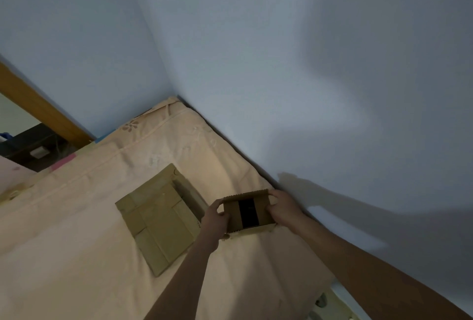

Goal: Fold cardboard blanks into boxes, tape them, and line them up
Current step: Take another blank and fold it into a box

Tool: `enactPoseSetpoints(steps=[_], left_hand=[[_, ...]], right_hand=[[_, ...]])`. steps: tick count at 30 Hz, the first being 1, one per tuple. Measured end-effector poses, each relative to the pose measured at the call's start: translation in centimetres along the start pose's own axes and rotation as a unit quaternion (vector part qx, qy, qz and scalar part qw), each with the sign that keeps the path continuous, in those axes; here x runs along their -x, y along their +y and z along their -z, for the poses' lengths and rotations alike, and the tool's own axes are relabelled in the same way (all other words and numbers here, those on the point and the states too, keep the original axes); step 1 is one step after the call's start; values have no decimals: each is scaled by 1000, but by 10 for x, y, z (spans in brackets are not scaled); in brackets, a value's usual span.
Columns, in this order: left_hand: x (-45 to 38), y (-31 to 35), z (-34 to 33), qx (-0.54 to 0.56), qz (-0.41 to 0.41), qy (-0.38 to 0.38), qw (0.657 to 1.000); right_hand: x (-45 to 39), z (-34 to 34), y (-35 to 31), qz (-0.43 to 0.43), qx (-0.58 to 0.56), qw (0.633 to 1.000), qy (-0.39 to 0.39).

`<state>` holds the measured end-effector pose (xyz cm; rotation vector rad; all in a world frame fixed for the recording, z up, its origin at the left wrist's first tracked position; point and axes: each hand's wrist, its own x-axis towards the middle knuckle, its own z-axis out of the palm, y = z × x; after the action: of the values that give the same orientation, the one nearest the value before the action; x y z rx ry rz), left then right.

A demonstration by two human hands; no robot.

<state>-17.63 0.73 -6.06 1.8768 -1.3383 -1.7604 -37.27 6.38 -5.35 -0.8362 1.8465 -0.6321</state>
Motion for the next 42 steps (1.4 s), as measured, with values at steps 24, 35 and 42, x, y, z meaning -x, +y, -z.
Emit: enactPoseSetpoints(steps=[24,35,42], left_hand=[[120,-75,56,144,21,122,982],[138,-121,31,221,57,162,960],[143,-125,20,259,78,148,951]], right_hand=[[46,-56,-31,76,126,976,-158],[38,-67,-3,53,113,966,-226],[40,-64,13,76,113,966,-220]])
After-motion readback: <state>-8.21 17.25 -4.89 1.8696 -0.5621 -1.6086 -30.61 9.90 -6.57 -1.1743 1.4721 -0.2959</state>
